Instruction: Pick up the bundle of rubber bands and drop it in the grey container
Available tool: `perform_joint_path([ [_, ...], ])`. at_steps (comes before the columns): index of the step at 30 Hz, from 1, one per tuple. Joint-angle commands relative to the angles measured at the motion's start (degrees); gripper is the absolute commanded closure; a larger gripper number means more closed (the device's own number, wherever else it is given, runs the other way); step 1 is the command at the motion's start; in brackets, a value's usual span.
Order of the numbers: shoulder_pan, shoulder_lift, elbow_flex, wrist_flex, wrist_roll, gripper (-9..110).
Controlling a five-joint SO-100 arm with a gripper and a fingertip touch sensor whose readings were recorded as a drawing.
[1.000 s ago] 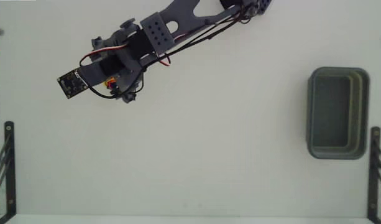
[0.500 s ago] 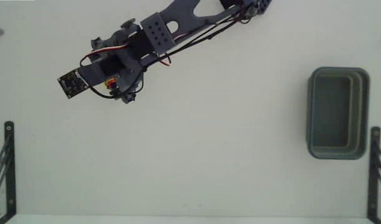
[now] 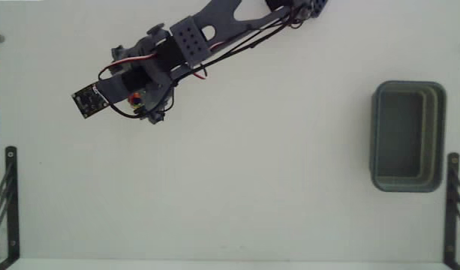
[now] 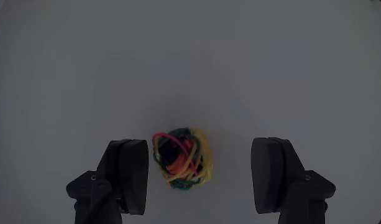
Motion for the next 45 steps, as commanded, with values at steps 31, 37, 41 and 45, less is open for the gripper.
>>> perform_joint_path([
  [31,1.2,1.4,4.0,-5.0,0.3,-9],
  [37,1.2,1.3,4.8,-5.9,0.3,-9],
  [41,1.2,1.2,5.4,-6.5,0.3,-9],
  [45,1.2,1.1,5.9,-7.1,0.3,-9],
])
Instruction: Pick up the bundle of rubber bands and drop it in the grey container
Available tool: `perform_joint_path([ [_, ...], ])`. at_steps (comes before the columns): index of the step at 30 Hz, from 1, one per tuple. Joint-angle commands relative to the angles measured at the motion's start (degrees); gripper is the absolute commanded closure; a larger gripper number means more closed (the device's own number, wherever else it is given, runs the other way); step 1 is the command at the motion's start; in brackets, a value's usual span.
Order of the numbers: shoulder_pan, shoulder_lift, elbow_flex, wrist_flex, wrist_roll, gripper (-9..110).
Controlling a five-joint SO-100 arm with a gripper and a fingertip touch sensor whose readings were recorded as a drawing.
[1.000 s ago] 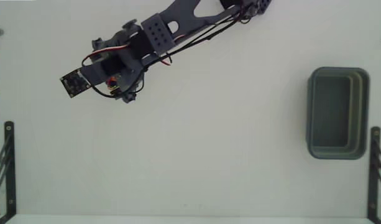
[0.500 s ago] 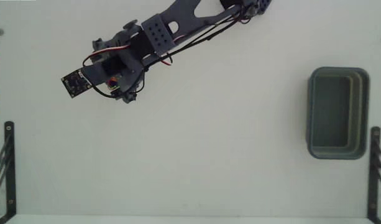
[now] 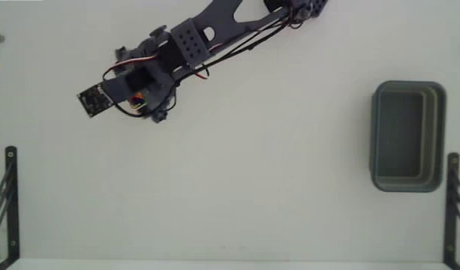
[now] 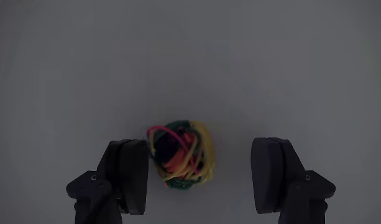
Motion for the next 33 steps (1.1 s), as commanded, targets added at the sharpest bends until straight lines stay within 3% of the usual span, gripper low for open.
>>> perform_joint_path([
  [1,1.2,1.9,-0.2,-1.0,0.3,-9],
  [33,1.2,1.8,0.5,-1.8,0.3,-8],
])
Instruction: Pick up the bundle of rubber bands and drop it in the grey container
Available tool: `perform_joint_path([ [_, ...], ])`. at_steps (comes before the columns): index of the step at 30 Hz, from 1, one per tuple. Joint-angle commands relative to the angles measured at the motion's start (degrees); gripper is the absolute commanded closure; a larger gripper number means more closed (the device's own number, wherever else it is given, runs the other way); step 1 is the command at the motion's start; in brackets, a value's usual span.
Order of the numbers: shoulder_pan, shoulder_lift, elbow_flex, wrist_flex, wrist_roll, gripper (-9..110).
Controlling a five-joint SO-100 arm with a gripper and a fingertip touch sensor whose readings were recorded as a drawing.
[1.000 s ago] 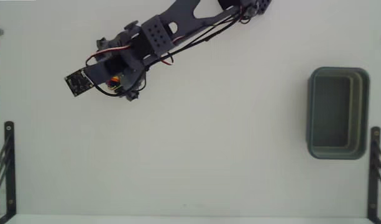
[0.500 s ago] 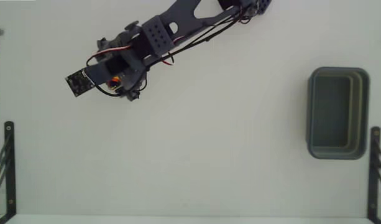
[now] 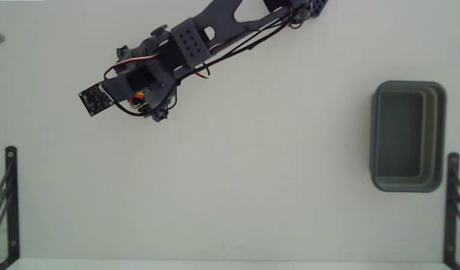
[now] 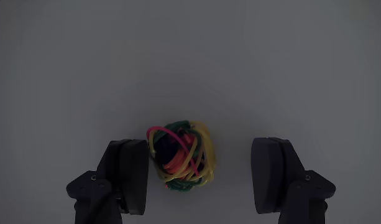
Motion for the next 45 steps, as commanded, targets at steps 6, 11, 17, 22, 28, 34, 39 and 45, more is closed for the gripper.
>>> perform_joint_path([
  [6,1.2,1.8,-0.4,-1.1,0.3,-6],
  [11,1.2,1.8,-0.4,-1.1,0.3,-5],
  [17,1.2,1.8,-0.4,-1.1,0.3,-4],
  [22,1.2,1.8,-0.4,-1.1,0.3,-2],
  [28,1.2,1.8,-0.4,-1.1,0.3,-1],
  [34,1.2,1.8,-0.4,-1.1,0.3,1],
  [39,1.2,1.8,-0.4,-1.1,0.3,2],
  [45,1.2,1.8,-0.4,-1.1,0.3,4],
])
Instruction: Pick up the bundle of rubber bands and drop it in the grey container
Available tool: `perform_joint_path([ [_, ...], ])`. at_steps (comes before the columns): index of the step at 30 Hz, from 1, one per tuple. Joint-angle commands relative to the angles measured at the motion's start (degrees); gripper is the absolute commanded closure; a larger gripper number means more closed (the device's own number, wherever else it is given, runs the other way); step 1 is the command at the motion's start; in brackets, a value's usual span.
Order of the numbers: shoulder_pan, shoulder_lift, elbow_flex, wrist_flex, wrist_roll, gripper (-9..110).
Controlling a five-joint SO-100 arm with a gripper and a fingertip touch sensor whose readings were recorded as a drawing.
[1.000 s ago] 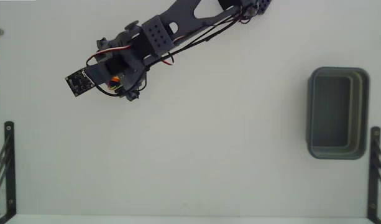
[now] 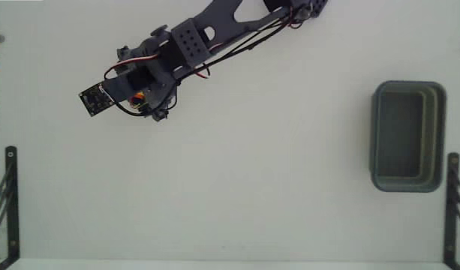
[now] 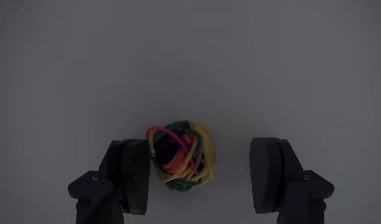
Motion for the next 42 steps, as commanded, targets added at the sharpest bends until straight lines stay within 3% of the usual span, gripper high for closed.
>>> perform_joint_path([
  [1,1.2,1.8,-0.4,-1.1,0.3,4],
  [42,1.2,1.8,-0.4,-1.1,0.3,14],
])
